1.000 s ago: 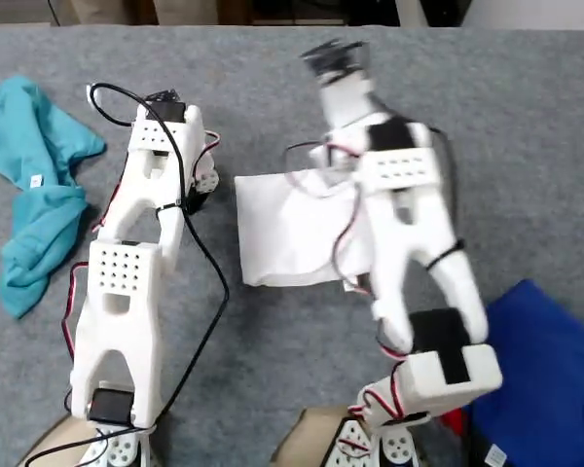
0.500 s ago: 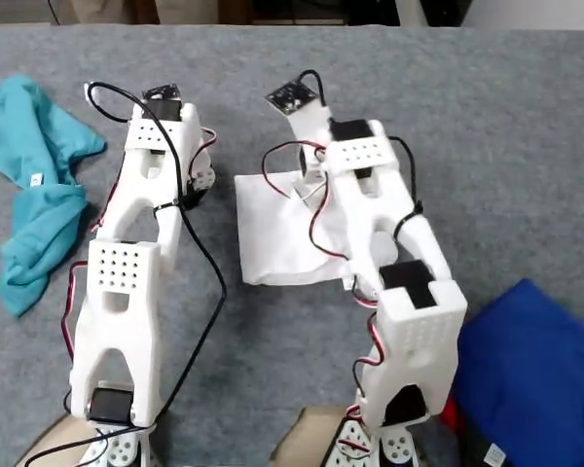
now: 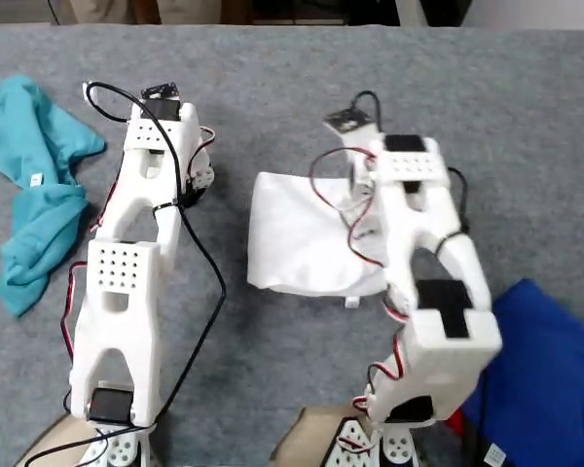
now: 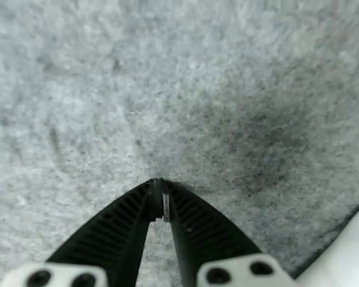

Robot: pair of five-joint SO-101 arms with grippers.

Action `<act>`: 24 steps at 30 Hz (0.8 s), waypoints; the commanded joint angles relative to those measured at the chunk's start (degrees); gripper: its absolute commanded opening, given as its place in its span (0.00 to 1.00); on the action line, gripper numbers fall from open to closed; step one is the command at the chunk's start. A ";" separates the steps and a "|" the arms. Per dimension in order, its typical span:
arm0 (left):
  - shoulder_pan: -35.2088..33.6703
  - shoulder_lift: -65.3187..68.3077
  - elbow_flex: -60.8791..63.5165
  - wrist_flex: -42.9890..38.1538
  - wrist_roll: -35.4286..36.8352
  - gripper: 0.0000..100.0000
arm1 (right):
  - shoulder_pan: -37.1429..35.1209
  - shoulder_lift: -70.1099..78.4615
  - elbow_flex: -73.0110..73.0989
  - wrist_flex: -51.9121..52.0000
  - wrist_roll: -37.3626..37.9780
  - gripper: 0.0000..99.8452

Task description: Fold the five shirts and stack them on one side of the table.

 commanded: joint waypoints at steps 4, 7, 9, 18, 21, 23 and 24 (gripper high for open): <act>-0.79 -0.48 -2.81 -1.41 -0.70 0.02 | 6.90 -11.56 3.03 -3.96 4.13 0.01; -0.79 -0.48 -2.81 -1.32 -0.70 0.02 | 6.81 -14.02 2.24 -3.87 6.33 0.01; -0.88 -0.48 -2.81 -1.32 -0.70 0.02 | 6.81 -15.43 2.33 -3.34 6.42 0.01; -1.05 -0.48 -2.81 -1.23 -0.70 0.02 | 9.01 -16.48 12.09 -3.16 6.51 0.01; -1.05 -0.48 -2.81 -1.23 -0.70 0.02 | 9.54 -16.13 12.35 -6.07 6.51 0.01; -0.97 -0.48 -2.81 -1.23 -0.70 0.02 | 8.13 -15.96 10.15 -6.95 6.51 0.01; -0.97 -0.48 -2.81 -1.23 -0.70 0.02 | 7.43 -15.96 8.84 -7.30 6.77 0.02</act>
